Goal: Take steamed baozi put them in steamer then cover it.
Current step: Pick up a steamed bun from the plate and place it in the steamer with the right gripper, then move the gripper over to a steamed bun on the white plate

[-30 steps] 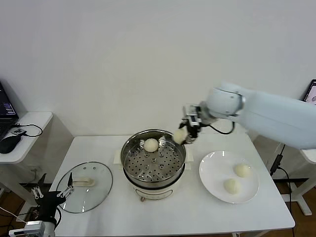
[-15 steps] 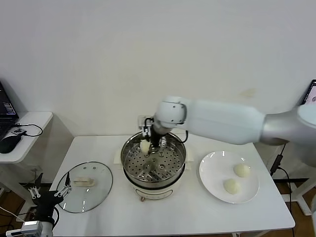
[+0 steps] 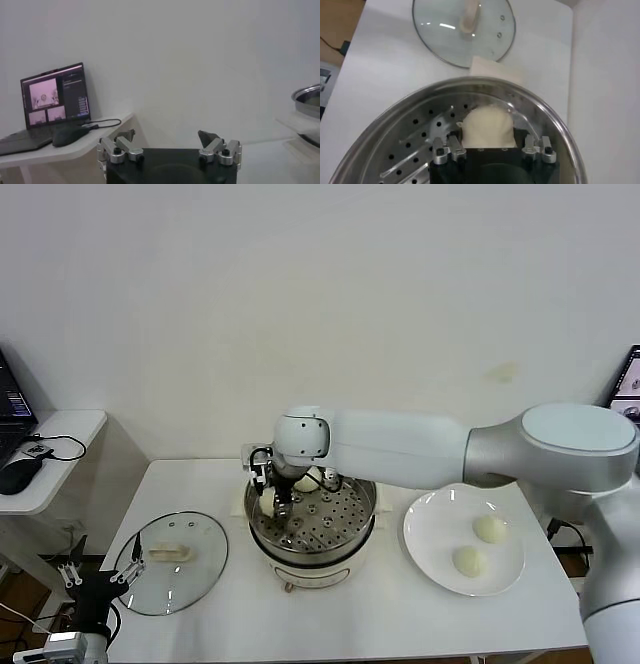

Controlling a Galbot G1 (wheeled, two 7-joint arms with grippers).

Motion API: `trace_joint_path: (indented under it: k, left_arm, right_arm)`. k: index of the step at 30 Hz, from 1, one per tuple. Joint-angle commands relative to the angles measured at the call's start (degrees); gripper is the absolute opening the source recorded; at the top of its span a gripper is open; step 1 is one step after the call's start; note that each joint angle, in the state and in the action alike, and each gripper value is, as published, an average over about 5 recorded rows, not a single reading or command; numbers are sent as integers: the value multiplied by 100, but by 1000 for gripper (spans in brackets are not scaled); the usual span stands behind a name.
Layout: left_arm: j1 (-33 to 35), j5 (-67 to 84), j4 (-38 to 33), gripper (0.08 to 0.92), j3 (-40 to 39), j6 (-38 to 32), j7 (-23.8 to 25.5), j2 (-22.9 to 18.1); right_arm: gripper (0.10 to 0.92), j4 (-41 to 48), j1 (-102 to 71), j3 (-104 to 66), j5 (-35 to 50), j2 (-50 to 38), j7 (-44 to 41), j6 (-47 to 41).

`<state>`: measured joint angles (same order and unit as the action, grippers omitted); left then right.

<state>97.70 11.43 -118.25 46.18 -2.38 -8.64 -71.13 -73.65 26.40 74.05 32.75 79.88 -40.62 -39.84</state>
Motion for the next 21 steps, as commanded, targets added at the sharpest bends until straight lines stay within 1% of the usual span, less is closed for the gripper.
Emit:
trace_joint_path:
  k: [1, 3, 5, 8, 13, 16, 21]
  left_arm:
    - [2, -4, -1, 823, 3, -3, -3, -1]
    - [3, -4, -2, 823, 1, -4, -3, -5]
    - [3, -6, -4, 823, -6, -4, -3, -11]
    - [-8, -10, -17, 823, -25, 2, -3, -25]
    - [-51, -33, -32, 823, -74, 21, -1, -33]
    - [-69, -40, -31, 823, -88, 30, 0, -13]
    - [-76, -68, -9, 823, -128, 26, -1, 11]
  right_arm:
    - [654, 178, -109, 22, -66, 185, 20, -42]
    - [687, 141, -75, 17, -72, 141, -16, -40]
    - [742, 85, 10, 7, -75, 59, -92, -20]
    - [803, -83, 238, -38, -65, -165, -237, 4]
    - [822, -819, 884, 36, -62, -1002, -686, 85]
    - [823, -1344, 1370, 168, -171, -1767, -1129, 311]
    - [823, -2095, 1992, 445, -576, -3151, -1878, 945]
